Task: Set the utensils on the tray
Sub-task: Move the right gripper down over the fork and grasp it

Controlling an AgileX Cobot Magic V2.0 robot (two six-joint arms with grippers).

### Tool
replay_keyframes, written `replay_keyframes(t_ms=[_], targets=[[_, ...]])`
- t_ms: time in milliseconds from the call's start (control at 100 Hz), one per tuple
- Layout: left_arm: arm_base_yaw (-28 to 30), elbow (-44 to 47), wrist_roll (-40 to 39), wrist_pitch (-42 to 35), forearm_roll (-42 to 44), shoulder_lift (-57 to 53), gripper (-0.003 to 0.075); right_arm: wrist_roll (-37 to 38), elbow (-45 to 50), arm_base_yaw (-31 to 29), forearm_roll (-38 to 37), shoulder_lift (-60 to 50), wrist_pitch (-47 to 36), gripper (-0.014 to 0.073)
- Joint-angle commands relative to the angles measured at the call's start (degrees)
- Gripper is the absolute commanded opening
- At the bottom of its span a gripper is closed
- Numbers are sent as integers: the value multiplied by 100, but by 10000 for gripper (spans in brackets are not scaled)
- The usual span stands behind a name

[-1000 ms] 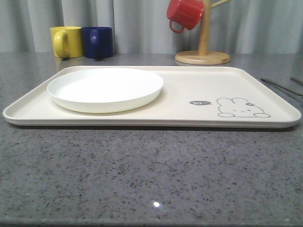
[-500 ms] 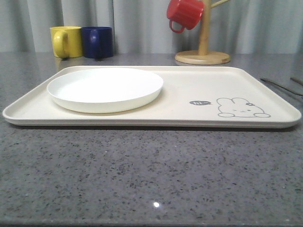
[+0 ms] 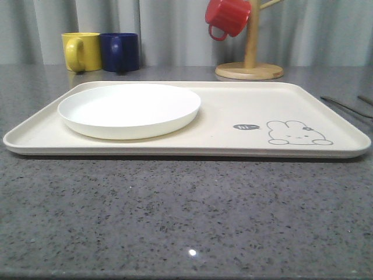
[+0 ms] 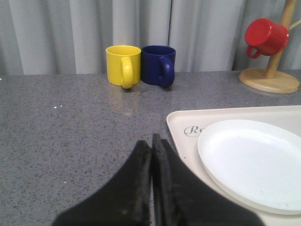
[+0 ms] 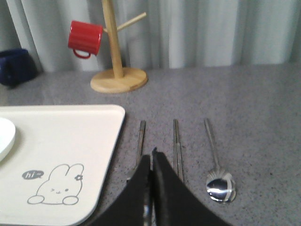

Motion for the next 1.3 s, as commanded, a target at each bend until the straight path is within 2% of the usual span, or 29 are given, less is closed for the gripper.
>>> replay_keyframes(t_ms=[0, 190, 350, 580, 700, 820, 920, 1110, 1290], targets=[[0, -164, -45, -473, -14, 8, -18, -44, -831, -20, -2, 708, 379, -69], [0, -164, -45, -473, -14, 8, -18, -44, -2130, -20, 324, 2158, 1516, -69], [0, -164, -45, -473, -14, 8, -18, -44, -2769, -20, 536, 3111, 1631, -69], [0, -164, -45, -473, -14, 8, -18, -44, -2863, -20, 536, 3804, 1736, -53], [0, -164, -45, -473, -14, 8, -18, -44, -2863, -20, 536, 3943, 1908, 73], [0, -164, -45, -473, -14, 8, -18, -44, -2863, -20, 536, 3965, 1961, 307], [0, -164, -45, -473, -14, 8, -18, -44, -2863, -20, 536, 3971, 1966, 440], [0, -164, -45, -473, -14, 8, -18, -62, -2869, -20, 543, 3999, 1896, 455], [0, -164, -45, -473, -14, 8, -18, -511, -3176, -18, 587, 4471, 1938, 455]])
